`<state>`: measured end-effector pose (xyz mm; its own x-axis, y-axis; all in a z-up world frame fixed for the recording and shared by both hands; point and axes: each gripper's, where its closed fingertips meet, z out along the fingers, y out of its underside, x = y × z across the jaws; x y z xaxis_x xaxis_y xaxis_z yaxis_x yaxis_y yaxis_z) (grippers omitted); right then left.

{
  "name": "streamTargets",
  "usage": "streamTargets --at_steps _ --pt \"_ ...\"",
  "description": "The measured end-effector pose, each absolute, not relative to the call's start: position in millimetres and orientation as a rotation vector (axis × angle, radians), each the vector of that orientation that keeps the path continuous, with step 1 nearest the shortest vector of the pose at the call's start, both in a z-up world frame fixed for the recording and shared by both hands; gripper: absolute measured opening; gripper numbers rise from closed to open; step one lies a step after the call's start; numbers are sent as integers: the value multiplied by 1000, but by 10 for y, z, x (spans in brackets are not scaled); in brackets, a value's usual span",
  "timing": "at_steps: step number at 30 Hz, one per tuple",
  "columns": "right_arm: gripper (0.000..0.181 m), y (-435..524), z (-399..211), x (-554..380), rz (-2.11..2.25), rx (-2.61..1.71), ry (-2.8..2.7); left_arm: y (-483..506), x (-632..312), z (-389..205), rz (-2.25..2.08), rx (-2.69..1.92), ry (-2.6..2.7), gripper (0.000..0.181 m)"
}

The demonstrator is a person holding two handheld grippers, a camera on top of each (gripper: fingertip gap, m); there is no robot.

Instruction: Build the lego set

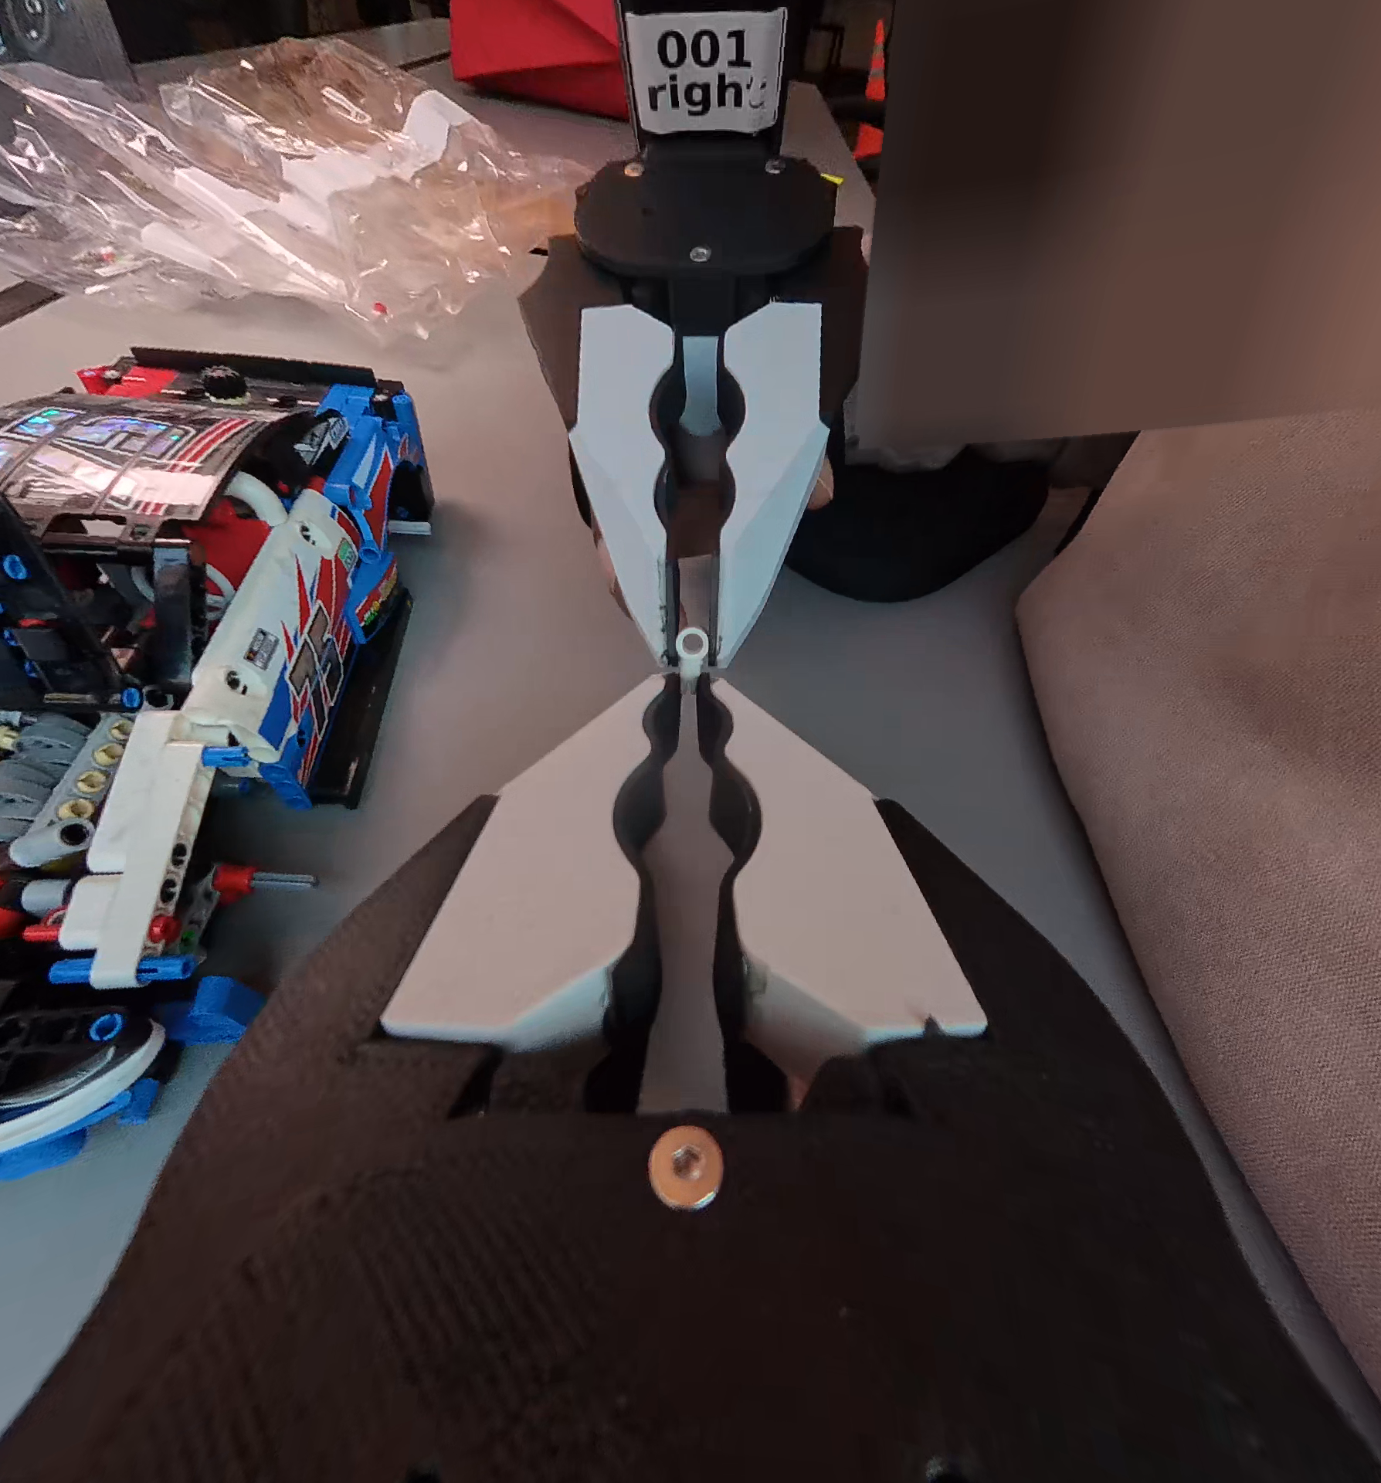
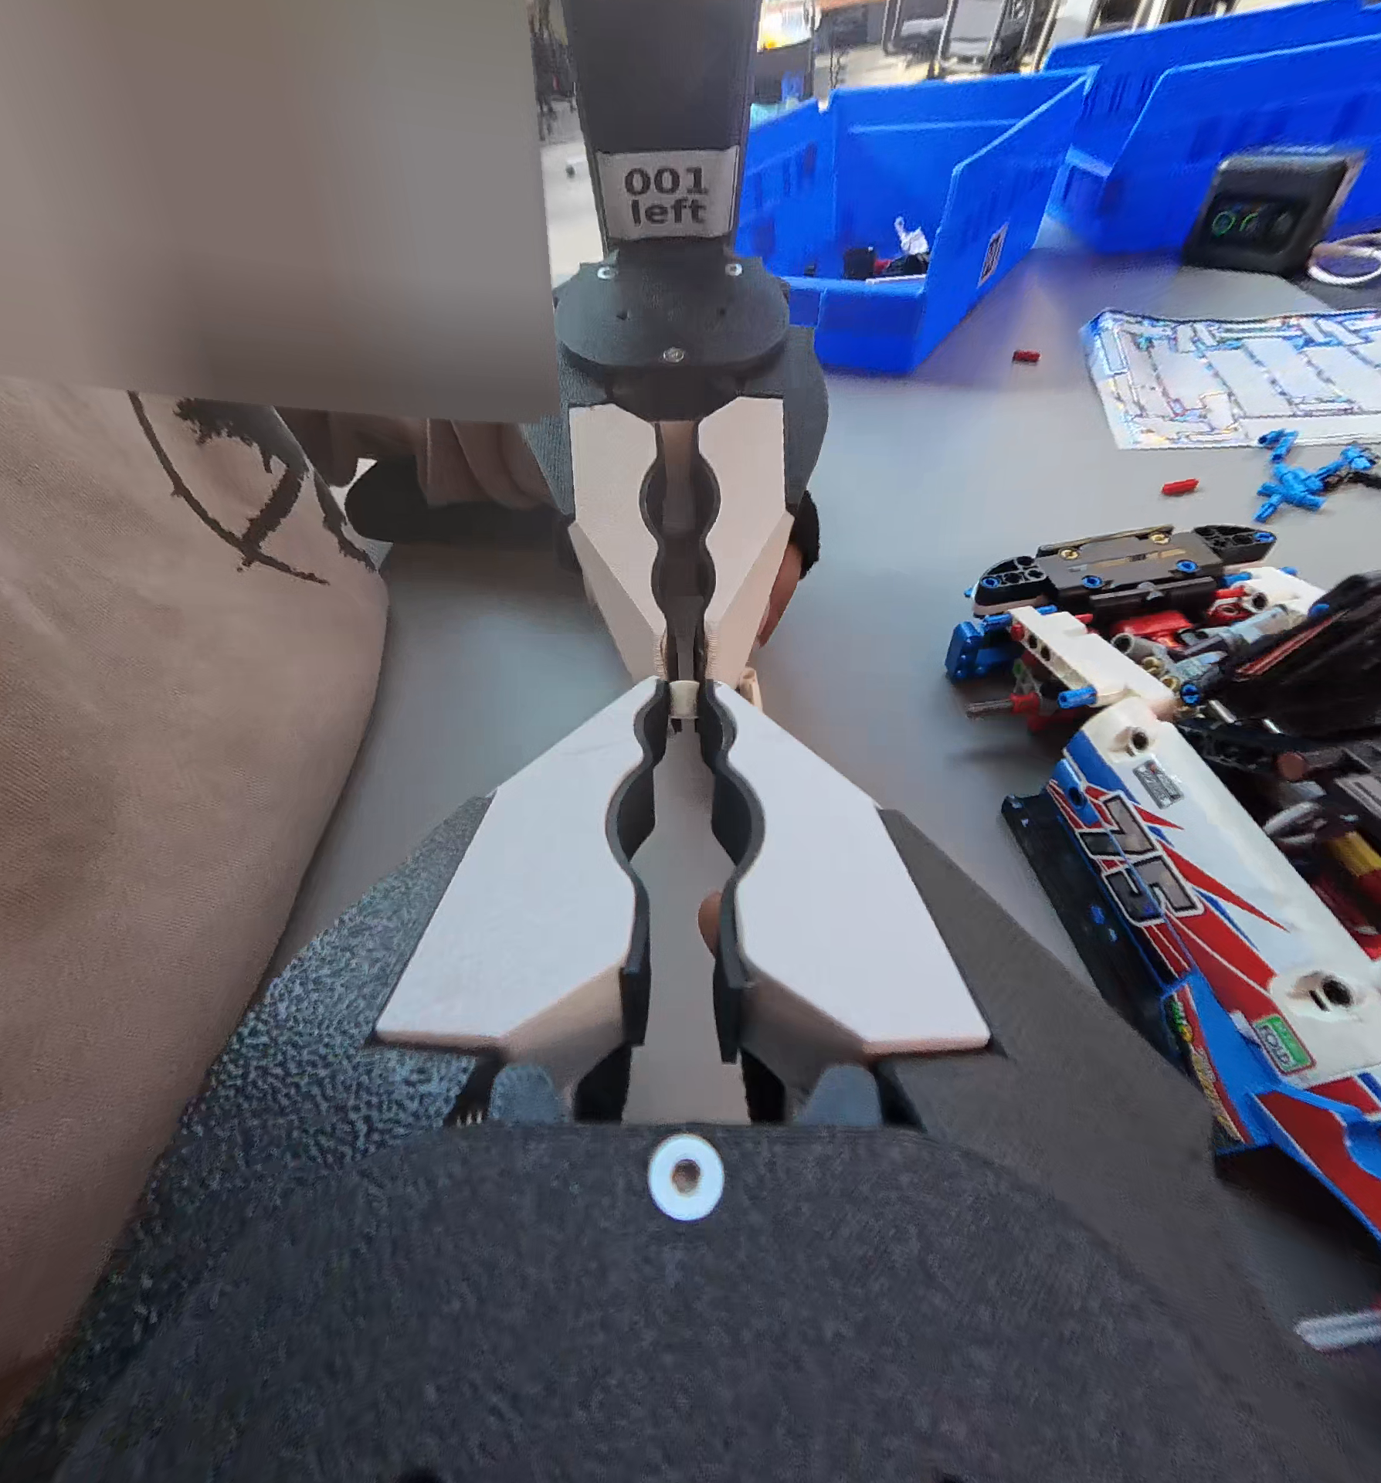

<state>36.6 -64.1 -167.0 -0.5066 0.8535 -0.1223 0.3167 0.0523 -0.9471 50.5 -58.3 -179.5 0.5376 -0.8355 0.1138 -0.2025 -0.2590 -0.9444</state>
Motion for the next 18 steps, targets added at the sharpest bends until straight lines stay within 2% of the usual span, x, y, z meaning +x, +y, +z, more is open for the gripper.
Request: streamTargets --at_steps 7,11,18 --pt "6 -642 -1709 385 1425 -1137 -1870 -571 530 -1842 -721 -1767 911 3" --pt "6 -486 -1775 425 1315 -1178 -1925 -496 353 -1853 -641 -1819 896 15" --pt "6 -366 -2117 446 1119 -1271 -2078 -520 263 -2271 -657 -2028 990 18"
